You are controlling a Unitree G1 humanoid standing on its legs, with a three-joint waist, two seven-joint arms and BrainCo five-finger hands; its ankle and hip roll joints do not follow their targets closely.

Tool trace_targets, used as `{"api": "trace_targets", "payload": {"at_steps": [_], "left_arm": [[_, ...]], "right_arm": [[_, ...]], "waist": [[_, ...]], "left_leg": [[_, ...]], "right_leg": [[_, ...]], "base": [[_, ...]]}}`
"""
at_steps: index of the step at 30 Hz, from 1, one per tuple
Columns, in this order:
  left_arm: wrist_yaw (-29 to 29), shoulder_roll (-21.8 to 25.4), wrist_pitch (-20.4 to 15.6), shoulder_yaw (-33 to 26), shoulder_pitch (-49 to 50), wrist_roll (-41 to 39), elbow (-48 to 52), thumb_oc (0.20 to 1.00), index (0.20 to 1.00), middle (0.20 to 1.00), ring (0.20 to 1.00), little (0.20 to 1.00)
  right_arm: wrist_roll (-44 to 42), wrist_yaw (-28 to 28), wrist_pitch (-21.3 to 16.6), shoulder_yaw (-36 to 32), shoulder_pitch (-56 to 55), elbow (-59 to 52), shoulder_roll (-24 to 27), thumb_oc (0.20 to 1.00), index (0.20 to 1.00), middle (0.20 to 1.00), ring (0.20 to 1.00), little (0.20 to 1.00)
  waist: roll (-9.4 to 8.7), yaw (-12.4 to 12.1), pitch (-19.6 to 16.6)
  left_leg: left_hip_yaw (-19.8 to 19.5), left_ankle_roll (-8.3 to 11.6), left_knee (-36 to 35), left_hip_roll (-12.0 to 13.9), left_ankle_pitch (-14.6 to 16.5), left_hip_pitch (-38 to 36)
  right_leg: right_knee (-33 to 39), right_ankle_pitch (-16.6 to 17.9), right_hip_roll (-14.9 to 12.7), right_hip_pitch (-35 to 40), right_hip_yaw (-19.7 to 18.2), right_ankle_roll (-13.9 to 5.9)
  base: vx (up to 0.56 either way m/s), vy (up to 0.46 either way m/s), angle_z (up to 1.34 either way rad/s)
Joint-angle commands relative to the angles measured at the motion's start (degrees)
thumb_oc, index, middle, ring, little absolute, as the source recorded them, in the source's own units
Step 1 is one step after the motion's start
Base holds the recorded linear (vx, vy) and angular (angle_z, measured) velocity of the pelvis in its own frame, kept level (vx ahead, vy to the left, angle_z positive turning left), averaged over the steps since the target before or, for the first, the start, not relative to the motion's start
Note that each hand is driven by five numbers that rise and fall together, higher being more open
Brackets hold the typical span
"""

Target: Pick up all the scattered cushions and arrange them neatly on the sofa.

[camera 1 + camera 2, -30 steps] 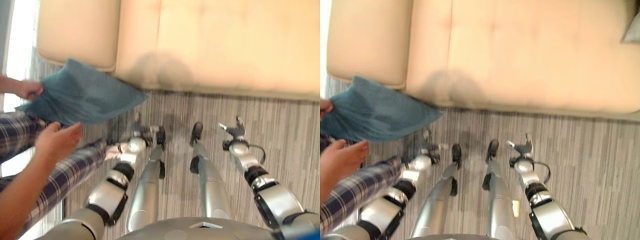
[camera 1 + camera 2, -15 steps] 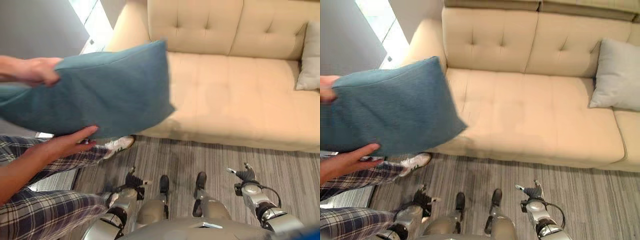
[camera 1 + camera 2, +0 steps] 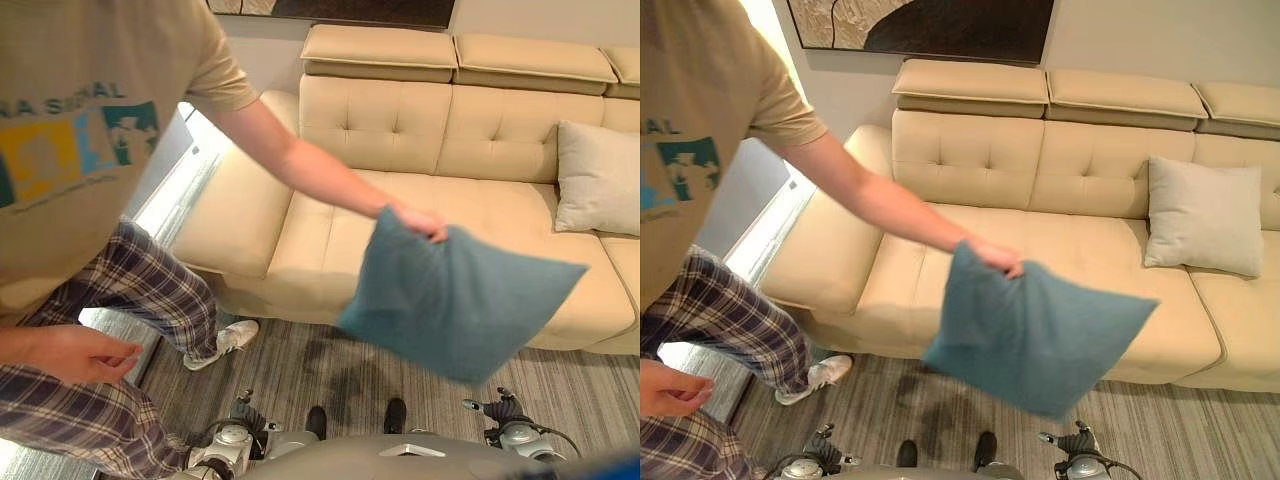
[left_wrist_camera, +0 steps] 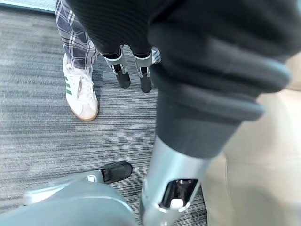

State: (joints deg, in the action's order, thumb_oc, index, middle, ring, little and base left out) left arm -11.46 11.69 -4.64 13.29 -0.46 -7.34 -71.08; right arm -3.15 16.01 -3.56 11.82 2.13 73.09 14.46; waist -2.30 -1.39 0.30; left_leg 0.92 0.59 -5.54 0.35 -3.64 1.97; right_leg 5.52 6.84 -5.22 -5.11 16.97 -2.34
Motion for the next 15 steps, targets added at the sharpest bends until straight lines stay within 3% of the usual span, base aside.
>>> {"api": "trace_targets", "payload": {"at_steps": [1,15], "left_arm": [[0.0,-0.4,-0.5,-1.2,-3.9,1.3,-2.7,1.0,1.0,1.0,1.0,1.0],[-0.1,-0.9,-0.4,-0.8,-3.3,1.8,-2.5,1.0,1.0,1.0,1.0,1.0]], "right_arm": [[0.6,0.5,-0.7,0.0,3.1,0.3,0.3,1.0,1.0,1.0,1.0,1.0],[0.3,0.8,-0.7,-0.1,2.3,0.7,-0.3,1.0,1.0,1.0,1.0,1.0]], "waist": [[-1.51,-1.6,3.0],[-1.02,-1.2,2.3]], "left_leg": [[-0.7,3.01,0.5,0.0,3.4,0.1],[0.1,3.04,0.5,0.3,4.6,-1.8]], "right_leg": [[-1.0,-5.6,-0.7,5.6,0.9,-5.18],[-0.5,-6.2,-0.7,7.3,0.2,-5.27]], "base": [[0.04,-0.01,-0.01],[0.02,-0.005,-0.02]]}}
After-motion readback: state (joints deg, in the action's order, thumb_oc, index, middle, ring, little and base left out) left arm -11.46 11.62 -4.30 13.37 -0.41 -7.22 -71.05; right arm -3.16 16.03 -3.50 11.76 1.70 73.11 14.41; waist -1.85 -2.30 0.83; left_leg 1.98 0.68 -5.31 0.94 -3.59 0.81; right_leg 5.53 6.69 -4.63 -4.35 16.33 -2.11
